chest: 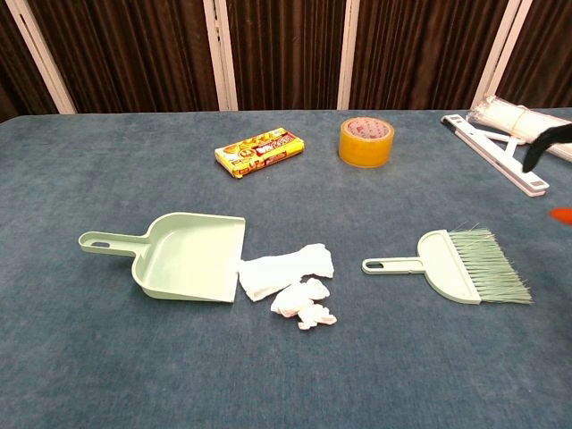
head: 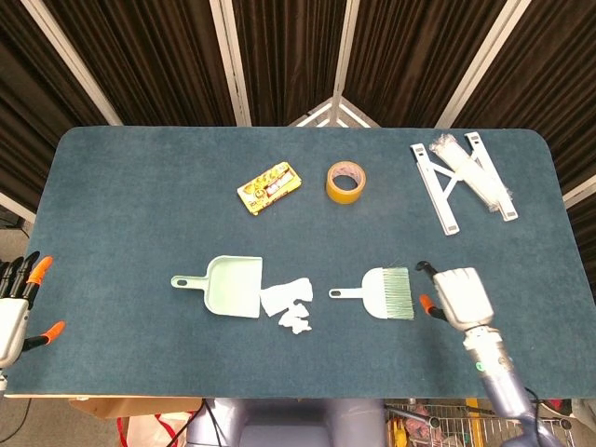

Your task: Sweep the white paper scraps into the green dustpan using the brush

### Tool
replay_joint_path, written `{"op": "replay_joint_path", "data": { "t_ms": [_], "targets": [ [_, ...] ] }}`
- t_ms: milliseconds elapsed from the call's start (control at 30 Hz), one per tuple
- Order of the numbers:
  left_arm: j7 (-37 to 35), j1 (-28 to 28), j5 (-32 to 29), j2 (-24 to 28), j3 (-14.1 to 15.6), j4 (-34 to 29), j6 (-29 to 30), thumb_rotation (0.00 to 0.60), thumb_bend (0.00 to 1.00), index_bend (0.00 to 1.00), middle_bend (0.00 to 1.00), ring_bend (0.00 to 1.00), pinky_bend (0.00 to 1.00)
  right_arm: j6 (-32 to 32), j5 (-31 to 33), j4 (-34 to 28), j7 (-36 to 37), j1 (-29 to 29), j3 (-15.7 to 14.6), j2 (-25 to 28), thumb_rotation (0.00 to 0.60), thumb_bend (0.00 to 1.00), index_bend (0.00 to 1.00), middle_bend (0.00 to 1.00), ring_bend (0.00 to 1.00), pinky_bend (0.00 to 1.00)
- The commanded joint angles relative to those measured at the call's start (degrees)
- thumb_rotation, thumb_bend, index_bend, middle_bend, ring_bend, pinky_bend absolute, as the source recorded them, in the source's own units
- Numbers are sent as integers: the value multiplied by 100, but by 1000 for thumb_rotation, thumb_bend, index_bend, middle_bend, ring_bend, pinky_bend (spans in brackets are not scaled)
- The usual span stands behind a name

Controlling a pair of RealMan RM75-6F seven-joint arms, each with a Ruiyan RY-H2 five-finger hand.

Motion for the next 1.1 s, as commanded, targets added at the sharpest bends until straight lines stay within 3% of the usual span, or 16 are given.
{"op": "replay_joint_path", "data": {
  "t_ms": [33,433,600,1100],
  "targets": [
    [-20,-4,5,2,-4,15,-2,600,0,0,0,0,0,-178,429,-51,-676,336,129,-560,600,332,380,969,992,871],
    [-94,-23,-4,25,1,28,-60,600,0,0,0,0,0,-246,789,166,-1345,632,23,-1277,600,331,367,937,997,902],
    [-93,-27,-16,19,-6,18,-65,600,0,0,0,0,0,-366,1075,354,-1542,775,46,-1561,600,332,433,953,1000,908],
    [-89,-29,-48,33,-12,8,-83,600,0,0,0,0,0,-397,1217,1000,-1622,942,-143,-2100,600,331,468,954,1000,910]
  ]
}}
